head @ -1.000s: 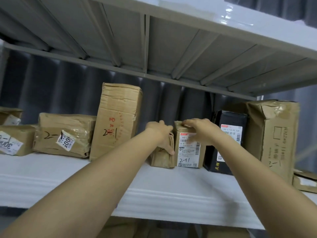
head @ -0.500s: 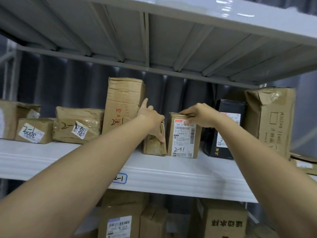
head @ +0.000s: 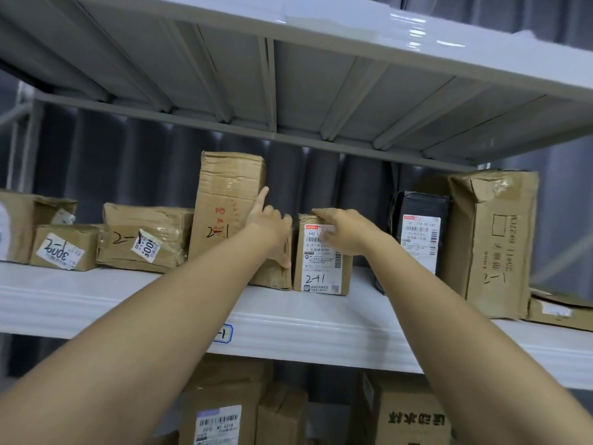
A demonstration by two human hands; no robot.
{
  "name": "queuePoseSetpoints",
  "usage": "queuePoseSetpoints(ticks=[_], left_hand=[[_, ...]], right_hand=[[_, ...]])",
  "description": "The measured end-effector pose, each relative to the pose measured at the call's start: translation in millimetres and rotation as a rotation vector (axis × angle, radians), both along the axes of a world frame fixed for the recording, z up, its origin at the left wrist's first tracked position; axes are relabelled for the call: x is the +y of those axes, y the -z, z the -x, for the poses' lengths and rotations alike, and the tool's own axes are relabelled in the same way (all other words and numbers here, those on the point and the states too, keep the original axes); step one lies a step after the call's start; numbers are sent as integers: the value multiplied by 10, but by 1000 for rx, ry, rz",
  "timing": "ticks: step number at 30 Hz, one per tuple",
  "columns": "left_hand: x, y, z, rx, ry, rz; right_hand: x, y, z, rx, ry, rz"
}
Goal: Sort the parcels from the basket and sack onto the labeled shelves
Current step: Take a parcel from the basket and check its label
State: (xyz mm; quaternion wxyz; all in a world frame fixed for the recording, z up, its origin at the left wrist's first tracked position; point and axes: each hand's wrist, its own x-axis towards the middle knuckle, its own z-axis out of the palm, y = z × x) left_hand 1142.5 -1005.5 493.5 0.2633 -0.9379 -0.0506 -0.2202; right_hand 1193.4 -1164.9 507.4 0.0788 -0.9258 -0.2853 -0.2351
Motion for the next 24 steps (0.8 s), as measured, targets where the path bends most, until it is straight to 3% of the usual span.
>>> queuePoseSetpoints(ticks=[3, 7, 12, 16, 19, 24], left_hand=[[-123, -34, 18, -37, 89, 147], [-417, -131, -36, -114, 341, 309], [-1083, -122, -225, -129, 560, 469], [-1647, -92, -414, -24, 716, 754], [-1978, -108, -635, -64, 767, 1006], [-2213, -90, -1157, -153, 638, 1395]], right_hand=[[-168, 58, 45, -44, 7, -35], [-684, 144, 93, -338, -27, -293], [-1535, 207, 121, -487, 254, -530], [-2172, 227, 46, -347, 331, -764], [-2596, 202, -128, -170, 331, -876], [-3148, 289, -582, 193, 37, -1036]])
